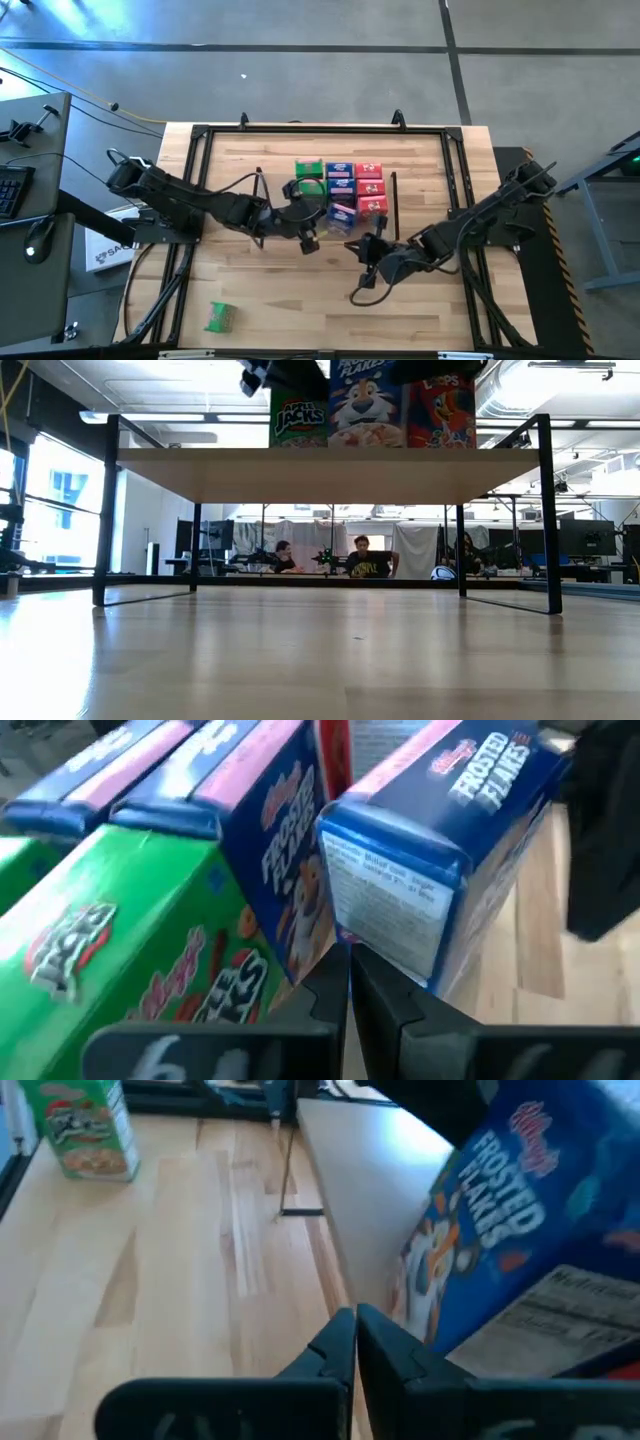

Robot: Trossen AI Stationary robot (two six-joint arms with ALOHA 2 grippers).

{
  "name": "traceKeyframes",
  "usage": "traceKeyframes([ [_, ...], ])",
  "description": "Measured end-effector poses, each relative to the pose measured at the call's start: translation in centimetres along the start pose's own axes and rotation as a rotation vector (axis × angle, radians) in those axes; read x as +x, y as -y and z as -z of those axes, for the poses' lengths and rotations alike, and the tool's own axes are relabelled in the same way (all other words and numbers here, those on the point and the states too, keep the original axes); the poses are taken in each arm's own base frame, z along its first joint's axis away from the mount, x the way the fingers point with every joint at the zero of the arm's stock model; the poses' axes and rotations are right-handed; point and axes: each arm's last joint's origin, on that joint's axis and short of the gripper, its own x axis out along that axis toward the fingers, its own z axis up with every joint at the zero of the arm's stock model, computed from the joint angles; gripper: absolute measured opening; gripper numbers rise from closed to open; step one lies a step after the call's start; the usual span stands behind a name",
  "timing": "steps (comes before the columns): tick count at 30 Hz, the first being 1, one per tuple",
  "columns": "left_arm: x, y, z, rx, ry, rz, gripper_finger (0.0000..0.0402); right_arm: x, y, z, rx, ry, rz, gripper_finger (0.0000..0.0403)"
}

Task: Stack cereal on shelf
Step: Put the blue cereal box on the shelf aligned with the other blue cereal box

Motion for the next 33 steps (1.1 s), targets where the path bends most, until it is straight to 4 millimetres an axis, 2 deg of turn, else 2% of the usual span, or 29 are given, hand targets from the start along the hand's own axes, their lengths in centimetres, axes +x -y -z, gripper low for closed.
traceKeyframes([
  [6, 0.3, 0.3, -0.1, 0.022, 0.005, 0.045, 0.0007, 0.4, 0.6, -0.3, 0.025, 0.021, 0.067, 0.0002],
  [15, -3.8, 1.2, 0.1, 0.031, -0.03, 0.118, 0.0007, 0.5, 0.8, -0.4, 0.023, 0.029, 0.085, 0.0002],
  [19, -4.8, 2.0, 0.2, 0.034, -0.017, 0.153, 0.0007, -0.6, 0.1, -0.4, 0.014, 0.025, -0.003, 0.0002],
  [22, -4.8, 2.4, 0.4, 0.029, -0.026, 0.16, 0.0007, -1.7, -0.3, -0.5, 0.028, -0.007, -0.04, 0.0002],
  [26, -3.9, 3.2, 1.1, 0.037, -0.056, 0.173, 0.0007, -2.6, -0.2, -0.6, 0.045, -0.066, 0.006, 0.0002],
  [33, -2.6, 4.0, 1.9, 0.063, -0.087, 0.19, 0.0007, -1.9, 1.1, -0.5, 0.088, -0.11, 0.07, 0.0002],
])
